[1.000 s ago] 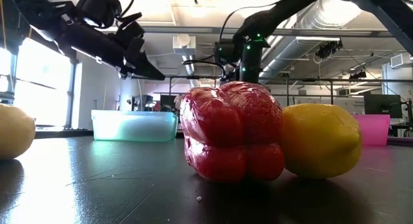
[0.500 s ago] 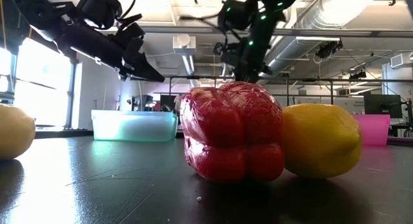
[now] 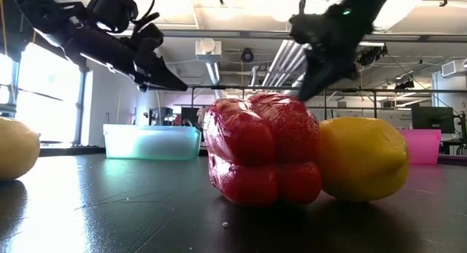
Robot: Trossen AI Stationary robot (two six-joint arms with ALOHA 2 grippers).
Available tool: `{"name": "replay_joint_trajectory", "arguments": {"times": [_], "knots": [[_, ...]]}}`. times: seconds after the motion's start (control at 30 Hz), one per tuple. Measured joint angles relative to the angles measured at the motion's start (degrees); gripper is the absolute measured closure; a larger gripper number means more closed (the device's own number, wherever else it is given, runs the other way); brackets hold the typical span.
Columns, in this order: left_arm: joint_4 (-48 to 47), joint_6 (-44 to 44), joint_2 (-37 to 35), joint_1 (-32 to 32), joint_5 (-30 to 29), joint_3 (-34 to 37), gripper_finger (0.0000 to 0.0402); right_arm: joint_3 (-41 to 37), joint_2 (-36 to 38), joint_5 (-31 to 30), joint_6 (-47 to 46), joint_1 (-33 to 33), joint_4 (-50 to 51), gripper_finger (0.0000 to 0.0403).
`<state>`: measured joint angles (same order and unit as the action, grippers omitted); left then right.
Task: Sort produce into baskets
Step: Put the bell pepper into the green bin
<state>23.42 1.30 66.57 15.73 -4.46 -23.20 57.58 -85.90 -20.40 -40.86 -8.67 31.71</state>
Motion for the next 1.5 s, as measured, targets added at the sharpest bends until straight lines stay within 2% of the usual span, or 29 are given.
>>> {"name": "replay_joint_trajectory", "arguments": {"times": [0.13, 0.33, 0.4, 0.53, 0.67, 0.77, 0.9, 1.07, 1.17, 1.37, 1.5], "knots": [[-0.04, -0.02, 0.0, -0.17, 4.05, 0.0, 0.0401, -1.56, 0.05, 5.56, -1.68, -4.29, 0.1, 0.0399], [-0.26, -0.94, 0.0, -1.17, 5.35, 0.0, 0.0401, -2.36, 0.03, 15.21, 1.85, -6.44, -0.73, 0.0399], [-0.66, -2.45, 0.0, -1.56, 5.35, 0.0, 0.0401, -2.36, 0.03, 16.34, 2.62, -6.55, -1.34, 0.0399], [-1.46, -4.91, 0.0, -1.66, 5.37, 0.0, 0.0401, -2.36, 0.02, 15.7, 10.68, -7.07, -4.45, 0.0398], [-1.62, -7.15, 0.0, -1.66, 5.35, 0.0, 0.0401, -2.29, 0.01, 15.22, 14.92, -8.4, -11.11, 0.0382], [-1.62, -9.28, 0.0, -1.66, 5.35, 0.0, 0.0401, -1.99, -0.83, 16.08, 16.4, -10.4, -14.47, 0.0343], [-1.55, -10.82, 0.0, -1.66, 5.35, 0.0, 0.0401, 0.3, -4.16, 15.98, 16.37, -13.53, -15.68, 0.0264], [-1.54, -10.94, 0.0, -1.64, 5.33, 0.0, 0.0401, 6.13, -9.76, 10.82, 16.45, -17.56, -15.34, 0.0159], [-1.86, -10.53, 0.0, -1.64, 5.33, 0.0, 0.0401, 10.24, -13.17, 9.89, 16.73, -19.36, -15.32, 0.011], [-2.9, -10.54, 0.94, -1.64, 4.33, 0.0, 0.0401, 18.19, -20.59, 9.43, 15.87, -22.6, -13.87, 0.0063], [-3.08, -10.54, 2.62, -1.62, 3.54, 0.0, 0.0401, 25.26, -25.75, 6.29, 16.17, -24.24, -6.3, 0.0054]]}}
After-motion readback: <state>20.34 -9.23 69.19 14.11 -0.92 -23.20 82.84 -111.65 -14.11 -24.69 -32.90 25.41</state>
